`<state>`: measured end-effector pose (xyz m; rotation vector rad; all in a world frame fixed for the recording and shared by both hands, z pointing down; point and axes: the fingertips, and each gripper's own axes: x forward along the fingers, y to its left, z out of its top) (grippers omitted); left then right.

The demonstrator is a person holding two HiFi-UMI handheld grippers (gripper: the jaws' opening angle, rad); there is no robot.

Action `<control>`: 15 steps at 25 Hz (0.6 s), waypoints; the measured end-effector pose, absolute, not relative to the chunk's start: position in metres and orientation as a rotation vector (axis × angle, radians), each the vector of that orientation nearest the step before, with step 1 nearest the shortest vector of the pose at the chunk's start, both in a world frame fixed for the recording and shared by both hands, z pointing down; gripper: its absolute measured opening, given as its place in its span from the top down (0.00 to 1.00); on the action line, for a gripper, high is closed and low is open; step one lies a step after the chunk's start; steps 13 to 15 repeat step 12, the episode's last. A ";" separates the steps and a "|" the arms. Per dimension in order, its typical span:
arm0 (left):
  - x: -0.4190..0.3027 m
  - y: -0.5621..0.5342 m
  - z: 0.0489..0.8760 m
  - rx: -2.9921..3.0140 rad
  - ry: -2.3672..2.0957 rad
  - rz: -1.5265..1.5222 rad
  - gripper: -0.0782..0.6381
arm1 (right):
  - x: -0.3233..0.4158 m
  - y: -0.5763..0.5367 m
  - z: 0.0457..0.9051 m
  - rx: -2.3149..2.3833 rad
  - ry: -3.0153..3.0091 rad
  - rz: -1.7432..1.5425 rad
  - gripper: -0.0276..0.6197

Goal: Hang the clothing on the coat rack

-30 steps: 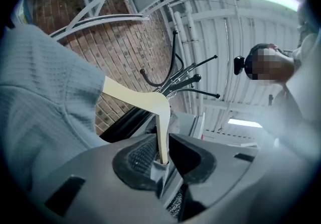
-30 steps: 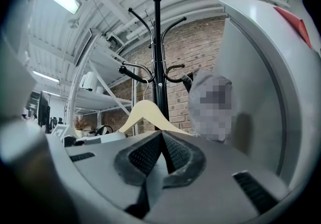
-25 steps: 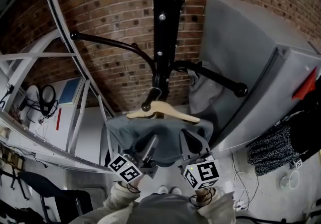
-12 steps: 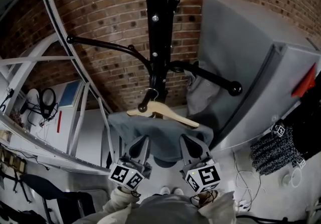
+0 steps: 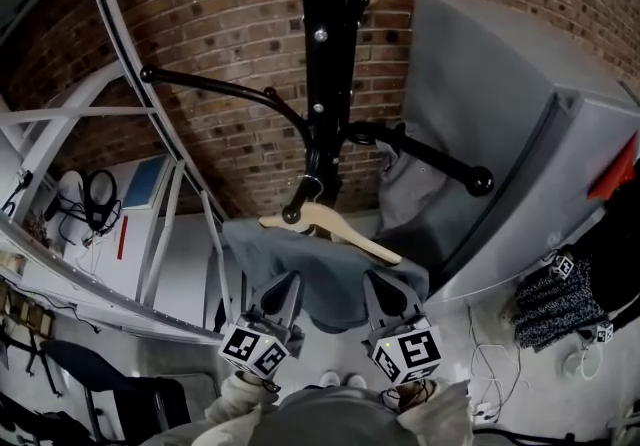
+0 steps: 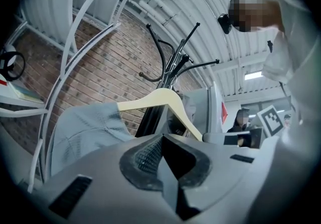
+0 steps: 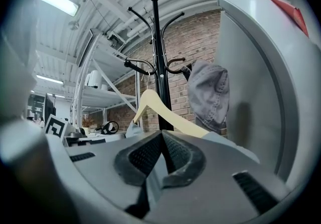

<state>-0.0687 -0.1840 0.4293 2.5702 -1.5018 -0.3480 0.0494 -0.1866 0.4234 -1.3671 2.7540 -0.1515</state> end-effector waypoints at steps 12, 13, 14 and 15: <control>-0.072 -0.193 0.437 2.556 -1.497 -0.358 0.88 | 0.048 -0.191 0.428 -1.370 2.758 -0.177 0.92; -0.072 -0.193 0.437 2.556 -1.497 -0.358 0.88 | 0.048 -0.191 0.428 -1.370 2.758 -0.177 0.92; -0.072 -0.193 0.437 2.556 -1.497 -0.358 0.88 | 0.048 -0.191 0.428 -1.370 2.758 -0.177 0.92; -0.072 -0.193 0.437 2.556 -1.497 -0.358 0.88 | 0.048 -0.191 0.428 -1.370 2.758 -0.177 0.92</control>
